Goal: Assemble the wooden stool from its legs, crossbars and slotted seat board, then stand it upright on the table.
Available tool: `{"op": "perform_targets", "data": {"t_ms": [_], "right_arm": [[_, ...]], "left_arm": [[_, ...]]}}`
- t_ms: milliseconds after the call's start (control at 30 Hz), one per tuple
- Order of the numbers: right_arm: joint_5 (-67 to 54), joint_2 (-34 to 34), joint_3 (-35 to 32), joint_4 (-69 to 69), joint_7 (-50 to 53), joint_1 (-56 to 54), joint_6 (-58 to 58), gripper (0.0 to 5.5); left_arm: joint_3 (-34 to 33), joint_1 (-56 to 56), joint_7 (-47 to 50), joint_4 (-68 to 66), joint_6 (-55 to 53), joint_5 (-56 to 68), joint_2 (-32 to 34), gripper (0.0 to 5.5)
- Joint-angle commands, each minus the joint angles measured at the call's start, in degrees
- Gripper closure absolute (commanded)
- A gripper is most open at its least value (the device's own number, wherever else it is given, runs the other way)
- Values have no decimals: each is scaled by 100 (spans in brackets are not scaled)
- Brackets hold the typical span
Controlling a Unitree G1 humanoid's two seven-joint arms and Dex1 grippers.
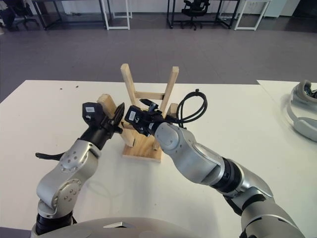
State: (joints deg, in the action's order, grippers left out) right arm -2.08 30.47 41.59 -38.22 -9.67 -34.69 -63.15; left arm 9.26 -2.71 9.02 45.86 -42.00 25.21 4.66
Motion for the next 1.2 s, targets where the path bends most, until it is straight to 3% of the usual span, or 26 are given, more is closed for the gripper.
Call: {"op": "perform_targets", "data": {"t_ms": [33,167,233,300,367,467,567,667,833,900,1000,1100,1167,1200], "right_arm": [[-189,-93,-376,583,-454,364,193,189],[-331,-157,-1664,372,-866,-15,1414,189],[-871,-403,-2858,489,-1080,-701,1792,189],[-1601,-486,-4037,872,-1318,-1279,1862,189],[-2163,-353,-4860,1355,-1617,-1380,1861,189],[-3228,-672,-5840,1714,-1736,-507,1327,189],[-3149,-883,-5459,1436,-1739,1410,1408,189],[-2780,-1069,-4968,1453,-1458,1798,1771,189],[-3099,-1111,-5242,1334,-1174,902,2006,189],[-3730,-1100,-5793,1323,-1108,308,2031,189],[-5105,-765,-6798,1642,-986,-792,1973,189],[-6228,-452,-7275,1642,-651,-1111,1766,189],[-6479,-528,-7146,1364,-504,-260,1542,189],[-6003,-647,-6707,1102,-566,601,1646,189]], "left_arm": [[-397,-369,-330,380,114,851,-346,246],[-1028,-944,-624,594,19,1408,67,180],[-2032,-2323,-552,98,-100,2369,626,160],[-2616,-3529,-782,-655,-367,3017,1388,160],[-2713,-4005,-1044,-1279,-590,3181,1883,160],[-2212,-3345,-1284,-1574,-706,2922,1903,160],[-692,-1410,-1386,-1639,-477,1990,1607,160],[81,-523,-1406,-2390,-138,1314,1321,160],[-1021,-1561,-1267,-1811,8,2365,1133,160],[-1710,-2377,-1016,-1900,-101,3172,1231,160],[-2566,-3826,-1076,-2178,-257,3911,2028,160],[-2593,-4260,-1440,-2156,-554,3847,2799,160],[-2153,-3684,-1482,-1843,-737,3636,2809,160],[-1606,-3150,-1402,-1643,-796,3287,2715,160]]}}
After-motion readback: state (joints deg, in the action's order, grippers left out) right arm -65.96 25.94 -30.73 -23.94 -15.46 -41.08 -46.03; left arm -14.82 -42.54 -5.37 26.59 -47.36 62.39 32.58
